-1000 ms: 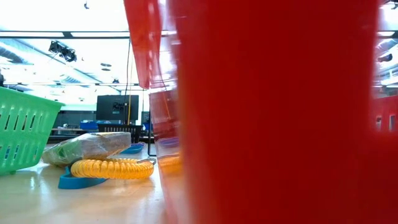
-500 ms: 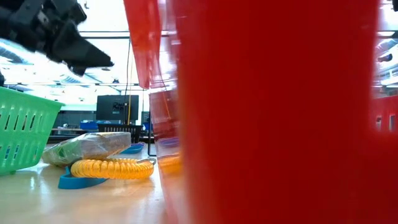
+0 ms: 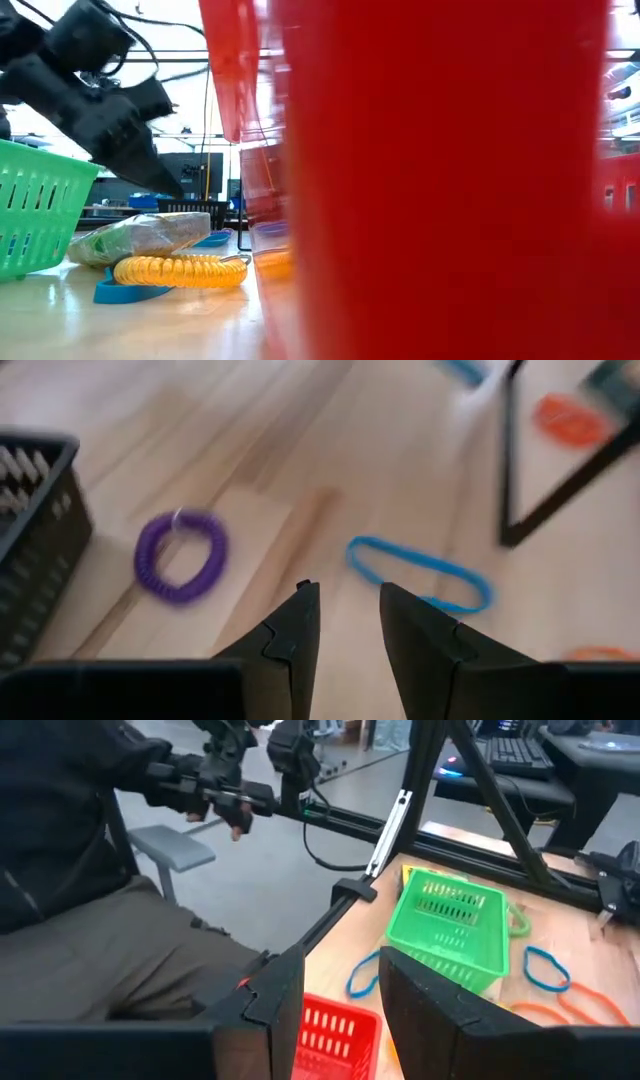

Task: Pick & Place Office Desk Supplies
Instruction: Put the violet spring keychain into the red basket

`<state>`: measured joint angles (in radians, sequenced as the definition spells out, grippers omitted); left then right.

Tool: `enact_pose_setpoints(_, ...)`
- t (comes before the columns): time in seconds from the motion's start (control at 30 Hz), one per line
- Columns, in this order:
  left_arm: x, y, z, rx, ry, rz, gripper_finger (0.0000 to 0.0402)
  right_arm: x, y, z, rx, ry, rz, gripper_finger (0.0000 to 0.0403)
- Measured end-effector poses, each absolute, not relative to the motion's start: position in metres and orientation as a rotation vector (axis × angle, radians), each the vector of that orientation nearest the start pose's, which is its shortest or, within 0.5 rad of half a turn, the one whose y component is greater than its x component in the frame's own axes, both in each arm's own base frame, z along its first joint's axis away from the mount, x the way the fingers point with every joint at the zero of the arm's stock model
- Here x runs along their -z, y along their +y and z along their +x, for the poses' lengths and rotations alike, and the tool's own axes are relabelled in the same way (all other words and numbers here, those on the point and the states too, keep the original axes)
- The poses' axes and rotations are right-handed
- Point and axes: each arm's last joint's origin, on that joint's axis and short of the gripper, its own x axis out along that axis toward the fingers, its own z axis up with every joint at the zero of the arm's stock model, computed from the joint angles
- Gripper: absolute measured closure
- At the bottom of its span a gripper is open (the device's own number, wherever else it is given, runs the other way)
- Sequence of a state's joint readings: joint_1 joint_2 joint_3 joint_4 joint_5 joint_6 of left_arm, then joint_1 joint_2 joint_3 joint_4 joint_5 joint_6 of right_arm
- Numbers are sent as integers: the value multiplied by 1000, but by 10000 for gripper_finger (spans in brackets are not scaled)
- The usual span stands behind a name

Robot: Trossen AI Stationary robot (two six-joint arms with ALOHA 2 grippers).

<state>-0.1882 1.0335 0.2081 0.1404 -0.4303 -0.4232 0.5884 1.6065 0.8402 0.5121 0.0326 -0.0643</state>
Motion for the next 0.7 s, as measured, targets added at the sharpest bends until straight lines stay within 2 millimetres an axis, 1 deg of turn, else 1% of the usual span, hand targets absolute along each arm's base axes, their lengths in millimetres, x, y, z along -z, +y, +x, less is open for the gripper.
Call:
enact_pose_setpoints(0.17, -127, -8, 184, -381, 673, -181, 287, -223, 185, 278, -540, 257, -160, 266)
enact_pose_setpoints(0.43, -123, 16, 210, -450, 828, -91, 287, -222, 182, 274, -521, 316, -182, 266)
enact_pose_setpoints(0.7, -124, 28, 229, -411, 965, 2, 287, -219, 181, 273, -520, 352, -183, 266)
